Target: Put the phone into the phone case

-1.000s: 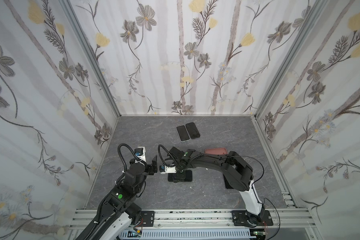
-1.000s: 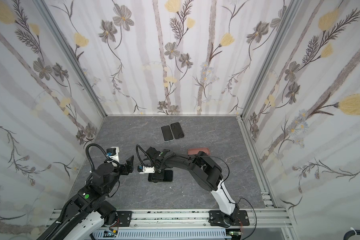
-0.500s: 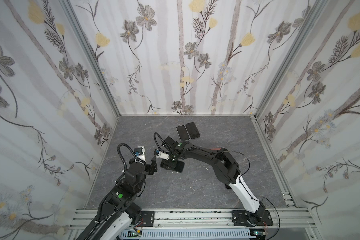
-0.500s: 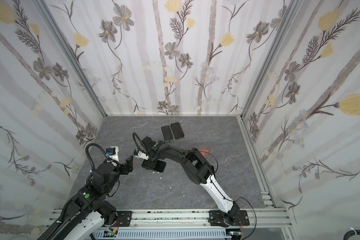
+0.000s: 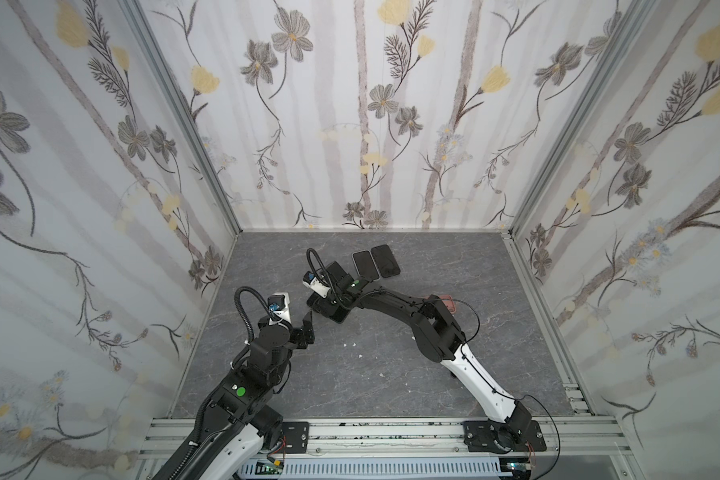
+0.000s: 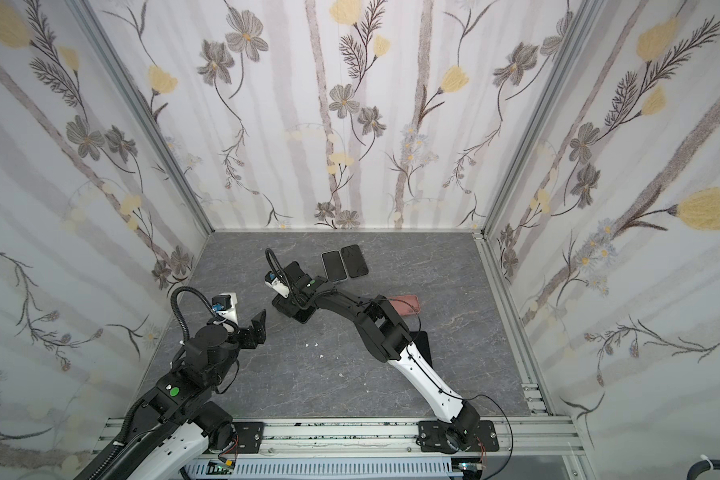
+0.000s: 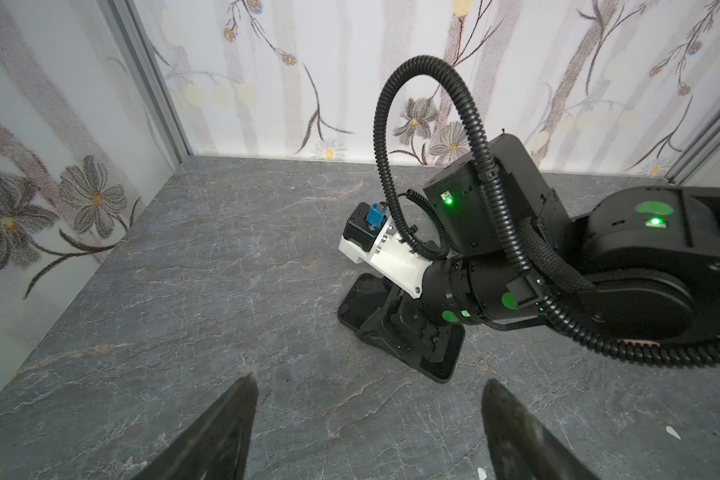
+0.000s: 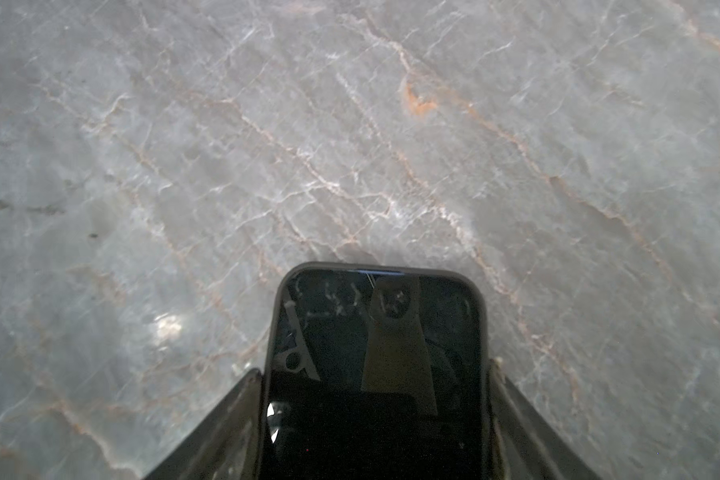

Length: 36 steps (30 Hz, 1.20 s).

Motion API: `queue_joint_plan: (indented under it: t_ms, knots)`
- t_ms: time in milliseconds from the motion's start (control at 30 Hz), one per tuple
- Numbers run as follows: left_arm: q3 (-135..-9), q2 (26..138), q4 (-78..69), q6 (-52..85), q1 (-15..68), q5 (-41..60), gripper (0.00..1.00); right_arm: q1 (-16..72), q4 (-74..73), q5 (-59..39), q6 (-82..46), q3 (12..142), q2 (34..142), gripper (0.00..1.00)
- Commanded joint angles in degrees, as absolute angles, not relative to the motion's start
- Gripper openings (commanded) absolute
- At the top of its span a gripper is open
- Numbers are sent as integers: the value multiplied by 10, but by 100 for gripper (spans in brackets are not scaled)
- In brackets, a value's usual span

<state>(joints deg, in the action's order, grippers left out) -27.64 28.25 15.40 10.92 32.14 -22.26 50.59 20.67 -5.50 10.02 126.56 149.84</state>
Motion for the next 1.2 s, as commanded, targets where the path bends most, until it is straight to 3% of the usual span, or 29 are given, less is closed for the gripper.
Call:
queue_joint_plan:
  t_ms: [0,67,167,533,733,900,1167]
  knots:
    - [-279,284,137,113,320,-226,84,493,247,50,95,1268,1517,70]
    - [-279,286,137,112,320,-227,84,490,235,32,84,1277,1514,78]
    - [-279,283,137,112,320,-227,84,490,222,-6,89,1279,1497,100]
    - [-280,276,134,107,320,-223,84,484,232,2,40,1243,1356,100]
    - [-279,300,117,105,322,-142,84,453,187,-6,-39,1054,1212,100]
    - [-269,347,97,97,335,-38,89,419,89,-1,-88,801,1061,100]
    - [-272,424,95,99,391,64,87,333,85,-19,-149,618,942,100]
